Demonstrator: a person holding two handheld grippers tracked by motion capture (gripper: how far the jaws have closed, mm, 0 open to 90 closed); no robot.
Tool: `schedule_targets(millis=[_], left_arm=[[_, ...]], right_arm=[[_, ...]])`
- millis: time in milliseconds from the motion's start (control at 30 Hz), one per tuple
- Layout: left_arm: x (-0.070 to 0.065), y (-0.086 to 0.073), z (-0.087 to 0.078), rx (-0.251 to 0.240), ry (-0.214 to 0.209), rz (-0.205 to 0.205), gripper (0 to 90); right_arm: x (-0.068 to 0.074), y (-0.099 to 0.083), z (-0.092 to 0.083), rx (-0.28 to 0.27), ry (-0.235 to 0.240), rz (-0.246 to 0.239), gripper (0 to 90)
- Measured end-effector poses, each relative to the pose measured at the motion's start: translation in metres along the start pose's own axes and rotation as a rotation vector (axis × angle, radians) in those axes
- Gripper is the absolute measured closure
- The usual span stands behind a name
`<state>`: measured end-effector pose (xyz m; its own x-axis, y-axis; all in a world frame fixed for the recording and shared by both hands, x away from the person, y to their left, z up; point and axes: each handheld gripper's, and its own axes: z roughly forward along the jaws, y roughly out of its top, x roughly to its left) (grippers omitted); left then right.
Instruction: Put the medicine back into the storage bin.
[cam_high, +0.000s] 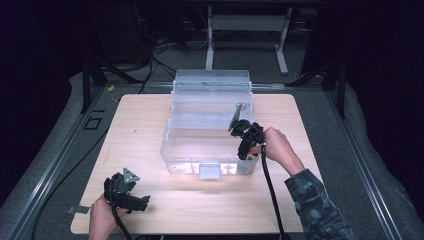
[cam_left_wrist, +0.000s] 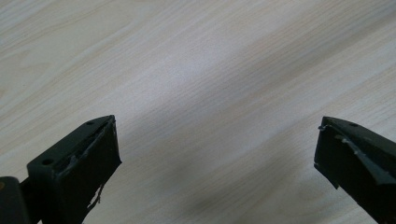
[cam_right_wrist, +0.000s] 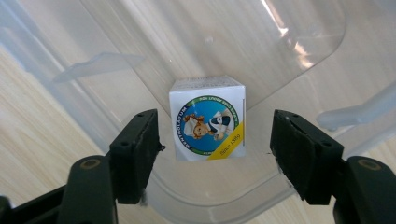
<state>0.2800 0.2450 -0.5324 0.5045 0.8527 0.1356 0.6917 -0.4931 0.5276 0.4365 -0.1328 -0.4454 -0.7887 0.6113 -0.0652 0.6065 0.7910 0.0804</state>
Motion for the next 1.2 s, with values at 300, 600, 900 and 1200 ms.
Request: schedule_targets(millis=[300,600,900,1200], left_arm=[[0.001,0.001,-0.003,-0.022,-0.003,-0.006,0.1],[0.004,0.009,-0.013,-0.04,0.01,0.001,0.4],[0.007,0.031,-0.027,-0.084,0.005,0.036,0.4],[0.012,0.074,-0.041,-0.135,-0.006,0.092,0.2]], right_arm=[[-0.001,-0.019,-0.014,-0.174,0.015,0.028,20.0],[0.0,-0.038,-0.02,-0.344,0.069,0.064,14.5],[0.011,-0.058,-0.013,-0.483,0.124,0.065,8.9],[0.023,-0.068,-0.01,-0.526,0.118,0.037,6.1]])
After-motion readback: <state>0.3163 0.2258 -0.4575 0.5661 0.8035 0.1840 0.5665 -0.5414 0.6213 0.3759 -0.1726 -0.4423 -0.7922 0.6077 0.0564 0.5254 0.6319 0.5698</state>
